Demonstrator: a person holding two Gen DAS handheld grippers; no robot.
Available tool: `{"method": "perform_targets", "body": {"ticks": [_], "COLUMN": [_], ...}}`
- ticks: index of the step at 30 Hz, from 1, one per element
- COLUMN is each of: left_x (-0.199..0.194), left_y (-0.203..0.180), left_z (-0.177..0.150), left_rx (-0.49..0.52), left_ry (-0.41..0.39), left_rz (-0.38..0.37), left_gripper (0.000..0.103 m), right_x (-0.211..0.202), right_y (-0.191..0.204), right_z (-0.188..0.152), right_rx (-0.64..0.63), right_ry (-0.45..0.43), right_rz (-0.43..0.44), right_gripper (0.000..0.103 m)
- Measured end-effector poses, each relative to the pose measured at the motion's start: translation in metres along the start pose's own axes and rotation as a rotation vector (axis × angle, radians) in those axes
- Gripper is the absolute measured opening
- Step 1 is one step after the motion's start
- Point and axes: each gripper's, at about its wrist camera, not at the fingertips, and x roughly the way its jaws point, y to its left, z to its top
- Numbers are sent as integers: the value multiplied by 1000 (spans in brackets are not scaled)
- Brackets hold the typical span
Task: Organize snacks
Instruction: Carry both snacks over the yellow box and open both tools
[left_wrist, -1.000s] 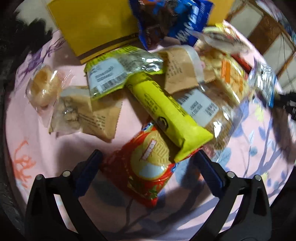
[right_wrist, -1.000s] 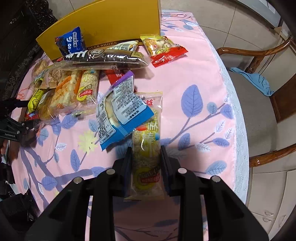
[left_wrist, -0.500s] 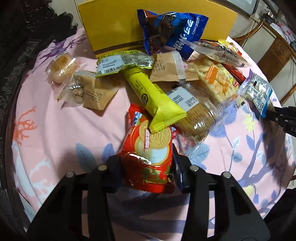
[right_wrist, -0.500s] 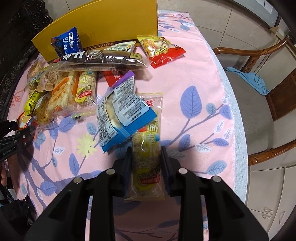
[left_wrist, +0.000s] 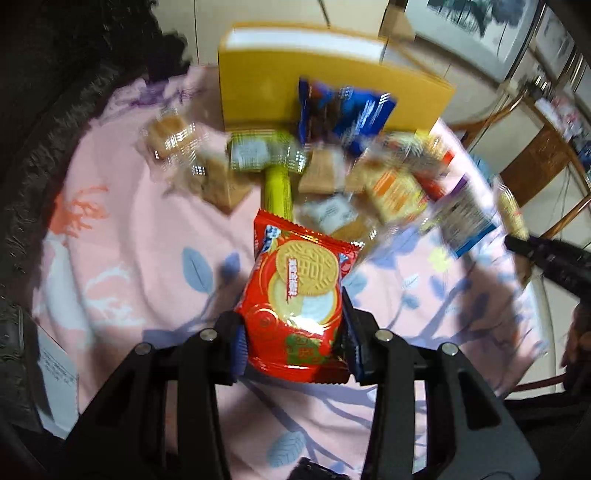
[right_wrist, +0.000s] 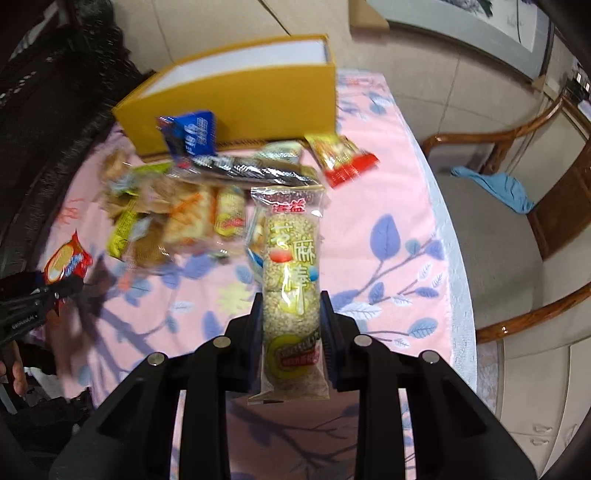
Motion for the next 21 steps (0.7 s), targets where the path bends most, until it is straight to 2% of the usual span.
{"method": "perform_targets", "body": {"ticks": [5, 13, 18, 21], "left_x": [-21, -13, -9, -11], "left_y": [-15, -40, -49, -53], "left_z": [27, 77, 120, 161], "left_rx": [14, 5, -7, -9], "left_ry": [-54, -68, -96, -137], "left_rz": [-15, -14, -29, -19], "left_gripper": [42, 42, 43, 43], "right_x": [-12, -12, -23, -31], "right_y": [20, 43, 48, 49], "right_z": [12, 48, 92, 126], "right_rx": [-24, -50, -57, -67], "right_ry": [-34, -80, -137, -177], "right_rz": [41, 86, 94, 93], "right_gripper": [29, 29, 29, 29]}}
